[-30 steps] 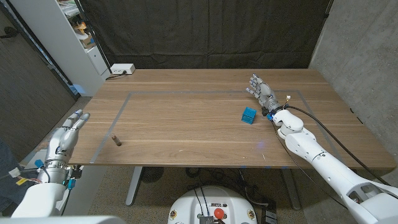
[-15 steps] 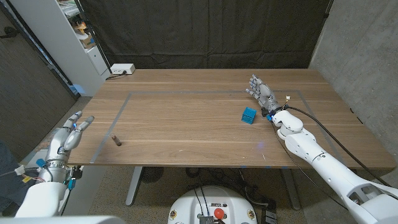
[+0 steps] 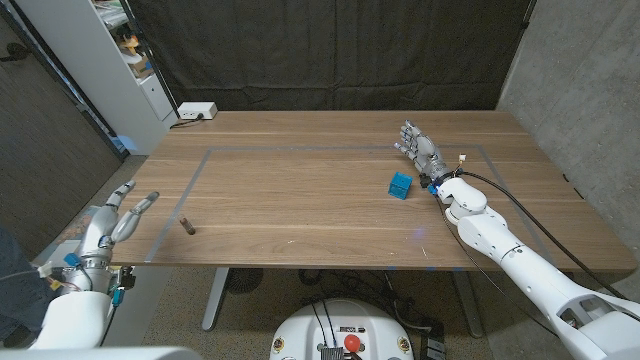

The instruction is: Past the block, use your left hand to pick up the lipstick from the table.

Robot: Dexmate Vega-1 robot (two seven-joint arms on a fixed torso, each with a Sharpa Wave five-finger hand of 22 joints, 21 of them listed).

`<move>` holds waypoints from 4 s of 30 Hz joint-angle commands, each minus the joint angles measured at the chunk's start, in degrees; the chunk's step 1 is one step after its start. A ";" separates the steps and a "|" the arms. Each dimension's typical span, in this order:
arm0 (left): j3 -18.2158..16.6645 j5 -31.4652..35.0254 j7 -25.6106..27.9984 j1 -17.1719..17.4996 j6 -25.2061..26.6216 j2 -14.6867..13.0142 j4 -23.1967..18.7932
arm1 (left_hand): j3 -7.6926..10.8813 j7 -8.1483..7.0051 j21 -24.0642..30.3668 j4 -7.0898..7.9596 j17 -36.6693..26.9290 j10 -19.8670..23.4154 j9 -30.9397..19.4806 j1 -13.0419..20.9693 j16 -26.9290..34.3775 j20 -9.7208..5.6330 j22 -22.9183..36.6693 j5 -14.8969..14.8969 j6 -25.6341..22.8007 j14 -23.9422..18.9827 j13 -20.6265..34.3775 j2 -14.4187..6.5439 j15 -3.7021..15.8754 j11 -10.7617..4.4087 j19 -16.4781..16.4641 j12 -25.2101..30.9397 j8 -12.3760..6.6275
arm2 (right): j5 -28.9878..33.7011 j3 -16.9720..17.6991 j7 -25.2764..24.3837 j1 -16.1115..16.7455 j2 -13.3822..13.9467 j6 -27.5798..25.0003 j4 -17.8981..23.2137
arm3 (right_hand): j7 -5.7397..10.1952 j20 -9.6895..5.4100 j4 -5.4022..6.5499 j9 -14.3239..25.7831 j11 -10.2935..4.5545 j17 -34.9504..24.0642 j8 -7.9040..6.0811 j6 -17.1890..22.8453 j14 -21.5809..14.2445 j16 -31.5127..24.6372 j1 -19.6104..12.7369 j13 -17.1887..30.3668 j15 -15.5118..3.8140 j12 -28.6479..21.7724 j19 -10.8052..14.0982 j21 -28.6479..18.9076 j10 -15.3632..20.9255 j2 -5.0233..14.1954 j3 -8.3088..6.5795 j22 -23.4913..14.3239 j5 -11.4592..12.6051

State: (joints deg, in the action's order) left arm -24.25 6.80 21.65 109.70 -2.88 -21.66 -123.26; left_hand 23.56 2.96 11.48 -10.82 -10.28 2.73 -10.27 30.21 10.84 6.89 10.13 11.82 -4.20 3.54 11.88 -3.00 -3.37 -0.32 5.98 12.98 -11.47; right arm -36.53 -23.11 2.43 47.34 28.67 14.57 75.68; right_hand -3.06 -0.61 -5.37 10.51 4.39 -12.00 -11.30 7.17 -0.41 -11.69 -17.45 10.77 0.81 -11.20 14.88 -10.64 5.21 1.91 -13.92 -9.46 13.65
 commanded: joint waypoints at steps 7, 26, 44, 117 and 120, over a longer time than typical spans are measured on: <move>2.24 10.96 3.29 0.70 10.93 -0.30 -5.11 | 0.94 -0.47 0.16 0.02 -0.12 1.11 -0.35 3.59 0.51 1.49 0.17 0.51 -1.78 -1.06 0.24 1.00 -0.47 -0.37 -0.39 0.83 -1.12 | -0.33 0.07 0.66 0.04 -0.12 0.70 -0.54 | 0.55 0.19 -0.38 0.36 -0.26 -0.08 0.10 0.15 -0.29 -0.08 -0.30 0.17 0.37 -0.04 -0.15 -0.17 -0.16 0.39 -0.25 -0.22 0.50; 5.78 19.48 3.24 0.41 22.56 -2.78 -9.27 | 1.46 -1.35 0.55 0.17 -0.14 3.76 -0.47 9.37 0.87 2.23 0.26 0.52 -5.25 -3.50 0.42 3.45 -0.02 -1.72 -2.07 1.72 -2.22 | -1.02 0.47 1.17 0.14 -0.14 0.96 -1.07 | 0.58 0.24 -0.55 0.36 -0.29 -0.05 0.11 0.11 -0.36 -0.09 -0.42 0.17 0.49 -0.05 -0.20 -0.16 -0.14 0.31 -0.22 -0.22 0.54; 8.46 19.18 4.37 -1.14 24.93 -4.45 -7.64 | 1.60 -2.07 0.52 0.49 -0.11 5.80 -0.53 12.60 0.93 2.36 0.32 0.37 -7.92 -4.85 0.46 4.66 0.49 -1.83 -2.56 2.29 -2.84 | -1.28 0.83 0.92 0.69 0.38 0.63 -0.36 | 0.67 0.28 -0.70 0.35 -0.32 -0.04 0.13 0.03 -0.29 -0.05 -0.49 0.18 0.51 -0.03 -0.24 -0.16 -0.21 0.21 -0.18 -0.22 0.60; 17.40 10.66 11.74 -5.19 31.31 -12.31 -2.56 | 0.91 -2.26 0.48 1.72 -0.13 8.23 -0.73 15.51 0.90 2.44 0.44 -0.01 -11.46 -6.81 0.61 5.33 0.46 -1.35 -3.14 2.63 -2.65 | -1.75 0.84 1.74 0.41 -0.20 1.07 -2.63 | 0.67 0.43 -0.99 0.36 -0.33 -0.06 0.13 -0.05 -0.21 -0.03 -0.60 0.18 0.60 -0.07 -0.37 -0.16 -0.14 0.19 -0.08 -0.23 0.78; 17.98 10.81 12.05 -5.64 32.05 -12.70 -2.42 | 0.89 -2.27 0.51 1.72 -0.13 8.49 -0.73 15.62 0.93 2.43 0.44 -0.01 -11.75 -6.97 0.61 5.30 0.60 -1.47 -3.24 2.70 -2.70 | -1.76 0.81 1.77 0.36 -0.27 1.07 -2.81 | 0.68 0.41 -1.00 0.36 -0.28 -0.06 0.13 -0.05 -0.21 -0.03 -0.60 0.18 0.55 -0.08 -0.37 -0.16 -0.12 0.19 -0.08 -0.23 0.79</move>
State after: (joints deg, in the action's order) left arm -7.41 18.05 32.97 105.02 27.69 -33.20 -126.03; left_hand 24.41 0.71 11.48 -9.48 -10.25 10.57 -10.80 45.20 11.28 9.22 10.25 11.84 -15.47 -2.99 12.42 2.17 -2.93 -1.76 2.98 15.27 -13.79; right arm -38.31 -22.19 4.17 47.84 28.62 15.61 73.33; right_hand -2.76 -0.20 -6.08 10.80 4.09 -12.00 -11.30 6.86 -0.72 -11.69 -17.45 10.77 1.12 -11.20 14.47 -10.64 4.90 1.91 -13.69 -9.46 14.20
